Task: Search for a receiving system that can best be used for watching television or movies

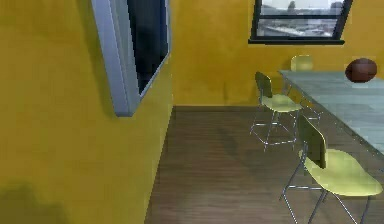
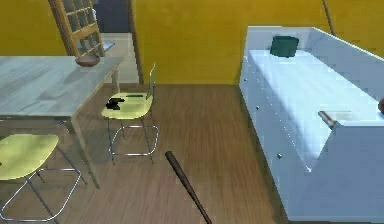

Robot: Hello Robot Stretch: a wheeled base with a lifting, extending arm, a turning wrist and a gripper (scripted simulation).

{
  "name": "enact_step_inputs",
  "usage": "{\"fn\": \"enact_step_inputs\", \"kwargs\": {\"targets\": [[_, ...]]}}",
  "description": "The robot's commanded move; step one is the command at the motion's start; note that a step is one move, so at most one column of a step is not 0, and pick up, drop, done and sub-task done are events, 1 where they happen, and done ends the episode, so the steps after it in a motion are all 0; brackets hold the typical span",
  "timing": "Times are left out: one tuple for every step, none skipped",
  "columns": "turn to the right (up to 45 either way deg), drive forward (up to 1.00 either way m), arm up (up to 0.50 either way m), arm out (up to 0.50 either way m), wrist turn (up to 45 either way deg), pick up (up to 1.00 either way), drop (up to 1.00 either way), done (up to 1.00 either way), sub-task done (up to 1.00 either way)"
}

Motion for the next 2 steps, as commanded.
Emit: {"fn": "enact_step_inputs", "kwargs": {"targets": [[18.0, 0.00, 0.00, 0.00, 0.0, 0.00, 0.00, 0.00, 0.00], [0.0, 0.05, 0.00, 0.00, 0.0, 0.00, 0.00, 0.00, 0.00]]}}
